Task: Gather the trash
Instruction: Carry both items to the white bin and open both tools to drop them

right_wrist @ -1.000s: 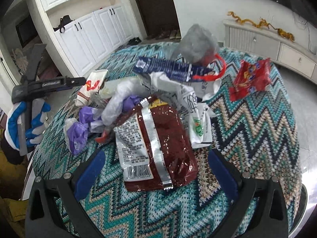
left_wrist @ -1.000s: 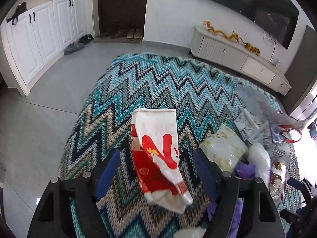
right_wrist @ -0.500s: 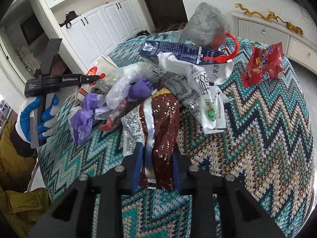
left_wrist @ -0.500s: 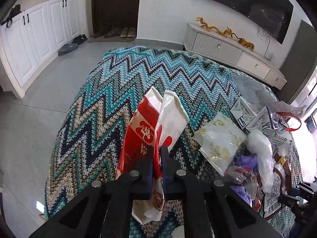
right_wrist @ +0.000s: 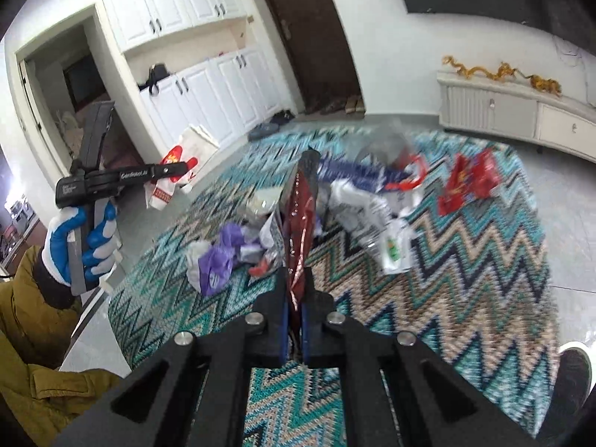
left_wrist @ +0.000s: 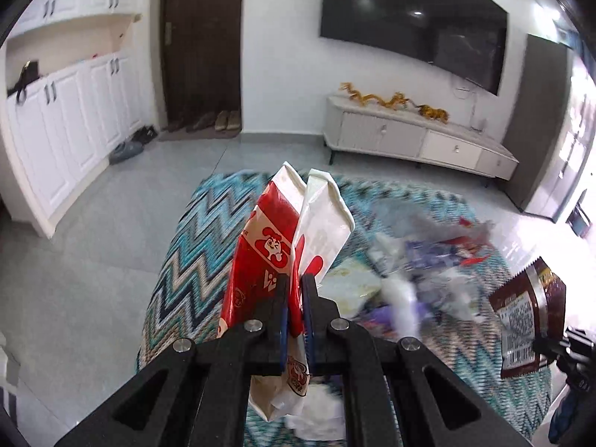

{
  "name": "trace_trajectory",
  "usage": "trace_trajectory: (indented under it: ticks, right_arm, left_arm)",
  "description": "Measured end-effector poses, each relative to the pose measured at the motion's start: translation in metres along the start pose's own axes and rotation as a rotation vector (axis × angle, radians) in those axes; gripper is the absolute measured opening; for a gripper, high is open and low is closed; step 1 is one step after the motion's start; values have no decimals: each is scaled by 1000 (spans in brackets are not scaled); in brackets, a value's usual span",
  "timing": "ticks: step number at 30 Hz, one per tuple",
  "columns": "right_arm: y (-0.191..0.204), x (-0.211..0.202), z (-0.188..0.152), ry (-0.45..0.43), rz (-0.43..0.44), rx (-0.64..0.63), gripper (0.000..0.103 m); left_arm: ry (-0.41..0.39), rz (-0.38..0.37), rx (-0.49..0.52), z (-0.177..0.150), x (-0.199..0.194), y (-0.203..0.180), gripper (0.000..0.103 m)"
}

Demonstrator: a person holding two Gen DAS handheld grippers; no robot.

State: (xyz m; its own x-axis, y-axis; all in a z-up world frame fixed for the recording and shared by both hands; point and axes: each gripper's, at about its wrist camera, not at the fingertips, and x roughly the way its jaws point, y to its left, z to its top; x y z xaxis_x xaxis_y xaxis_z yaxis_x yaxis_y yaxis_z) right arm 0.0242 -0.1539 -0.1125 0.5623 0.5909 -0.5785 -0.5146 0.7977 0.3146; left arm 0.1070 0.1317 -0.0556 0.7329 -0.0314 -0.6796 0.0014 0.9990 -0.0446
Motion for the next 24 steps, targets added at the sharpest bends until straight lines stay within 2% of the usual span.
trace_trajectory:
  ticks: [5,12,17,19,24]
  right_arm:
    - [-39,-67,-3,-125,-112,75,5]
    - [-141,-151,-46,-209,-398,293,5]
    - [-216,-179,-94,-164,-565,457,5]
    - [-242,-179,-112,-136,-603,516,5]
    - [-302,-169,-156,-58,-654,623,5]
  left_arm:
    - [-29,-112,126,25,-14,-90,7]
    - [34,-337,347,31,0,-264,7]
    - [110,-458,485,8,26,-381,7]
    - [149,-493,532,-6,42,-426,7]
    - [281,-565,550,-39,81,-498,8]
